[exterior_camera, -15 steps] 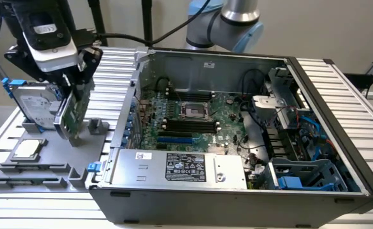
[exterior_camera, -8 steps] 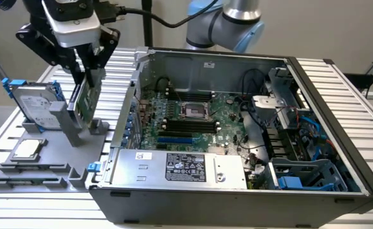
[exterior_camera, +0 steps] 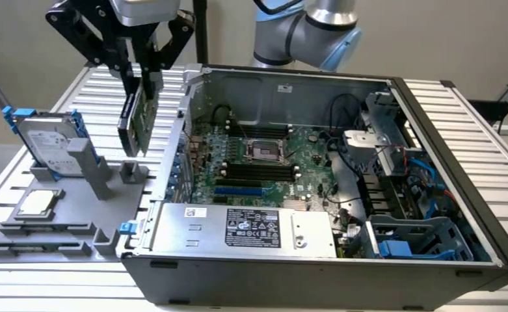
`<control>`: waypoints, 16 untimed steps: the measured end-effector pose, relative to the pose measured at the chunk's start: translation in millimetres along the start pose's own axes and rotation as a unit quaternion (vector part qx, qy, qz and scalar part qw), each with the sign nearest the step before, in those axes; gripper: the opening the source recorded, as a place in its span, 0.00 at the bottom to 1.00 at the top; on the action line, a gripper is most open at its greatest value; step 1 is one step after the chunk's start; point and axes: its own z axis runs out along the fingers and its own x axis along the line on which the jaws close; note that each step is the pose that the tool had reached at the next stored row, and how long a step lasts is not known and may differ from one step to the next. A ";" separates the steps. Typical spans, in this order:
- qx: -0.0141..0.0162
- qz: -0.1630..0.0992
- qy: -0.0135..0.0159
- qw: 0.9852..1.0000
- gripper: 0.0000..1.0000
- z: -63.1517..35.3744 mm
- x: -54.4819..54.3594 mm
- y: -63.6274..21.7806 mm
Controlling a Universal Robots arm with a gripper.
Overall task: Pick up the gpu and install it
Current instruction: 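Pick up the gpu and move the gpu toward the slot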
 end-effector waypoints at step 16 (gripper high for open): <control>0.000 0.000 0.003 1.000 0.27 4.5 -72.8 0.3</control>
